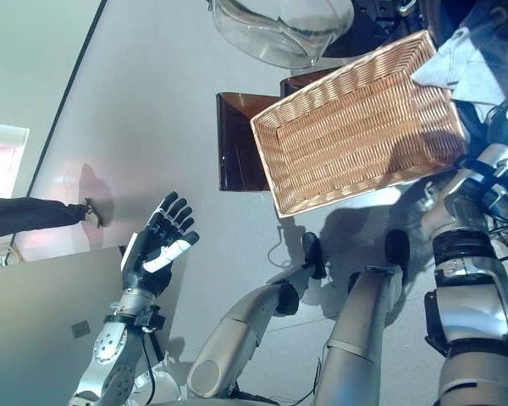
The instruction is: Pick up the clothes and place them into the washing machine
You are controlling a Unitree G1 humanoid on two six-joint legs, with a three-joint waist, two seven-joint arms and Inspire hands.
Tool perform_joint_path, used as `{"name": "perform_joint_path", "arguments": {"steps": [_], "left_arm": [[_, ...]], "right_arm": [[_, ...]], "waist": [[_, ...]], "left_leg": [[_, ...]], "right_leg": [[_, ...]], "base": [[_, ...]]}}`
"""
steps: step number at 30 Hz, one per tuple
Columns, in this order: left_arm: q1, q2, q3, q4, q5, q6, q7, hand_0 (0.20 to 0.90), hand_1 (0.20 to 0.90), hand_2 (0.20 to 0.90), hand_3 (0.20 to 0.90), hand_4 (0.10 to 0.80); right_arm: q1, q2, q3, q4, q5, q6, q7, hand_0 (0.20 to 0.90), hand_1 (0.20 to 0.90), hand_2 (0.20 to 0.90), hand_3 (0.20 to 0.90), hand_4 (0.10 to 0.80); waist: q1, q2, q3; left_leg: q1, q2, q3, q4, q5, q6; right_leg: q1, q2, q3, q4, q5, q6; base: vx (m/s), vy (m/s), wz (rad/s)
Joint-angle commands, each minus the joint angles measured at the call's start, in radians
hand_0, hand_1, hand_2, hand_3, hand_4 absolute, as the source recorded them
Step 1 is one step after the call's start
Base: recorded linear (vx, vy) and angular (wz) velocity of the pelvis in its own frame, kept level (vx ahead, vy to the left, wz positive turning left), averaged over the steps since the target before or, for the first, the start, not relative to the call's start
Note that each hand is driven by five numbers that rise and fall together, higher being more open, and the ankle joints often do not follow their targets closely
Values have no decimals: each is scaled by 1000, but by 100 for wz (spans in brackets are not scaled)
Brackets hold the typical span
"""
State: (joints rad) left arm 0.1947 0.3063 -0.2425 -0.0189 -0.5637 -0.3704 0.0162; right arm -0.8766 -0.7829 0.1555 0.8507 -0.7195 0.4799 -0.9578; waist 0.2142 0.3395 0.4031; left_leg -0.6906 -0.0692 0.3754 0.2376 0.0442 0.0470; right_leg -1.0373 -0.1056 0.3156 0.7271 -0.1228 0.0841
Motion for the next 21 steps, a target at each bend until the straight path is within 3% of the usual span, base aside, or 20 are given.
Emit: {"name": "perform_joint_path", "arguments": {"steps": [1,8,18,21], "left_arm": [[40,35,64,-24,0,-92,5,900,900,900,900,800],[39,36,69,-22,2,-90,7,900,900,900,900,800],[39,19,80,-26,-1,-85,31,900,900,900,900,800],[38,11,91,-23,6,-83,46,900,900,900,900,800]], "right_arm": [[-84,-87,55,-135,-119,-21,-56,900,900,900,900,800],[-101,-43,91,-175,-147,-61,-15,900,900,900,900,800],[-84,95,143,-181,-155,-133,54,900,900,900,900,800],[-39,160,160,-191,-136,-190,106,900,900,900,900,800]], "waist": [[14,26,-52],[21,20,-51],[18,5,-38],[7,-3,-24]], "left_leg": [[-94,11,-3,56,-6,-64],[-85,11,-5,48,-5,-63],[-81,18,2,48,-5,-63],[-83,21,7,53,-6,-64]], "right_leg": [[24,-2,-30,-53,21,-26],[40,-4,-33,-68,27,-24],[53,-2,-33,-93,40,-25],[54,0,-34,-94,45,-27]], "base": [[0,0,0],[0,0,0],[-4,4,-2],[0,0,0]]}}
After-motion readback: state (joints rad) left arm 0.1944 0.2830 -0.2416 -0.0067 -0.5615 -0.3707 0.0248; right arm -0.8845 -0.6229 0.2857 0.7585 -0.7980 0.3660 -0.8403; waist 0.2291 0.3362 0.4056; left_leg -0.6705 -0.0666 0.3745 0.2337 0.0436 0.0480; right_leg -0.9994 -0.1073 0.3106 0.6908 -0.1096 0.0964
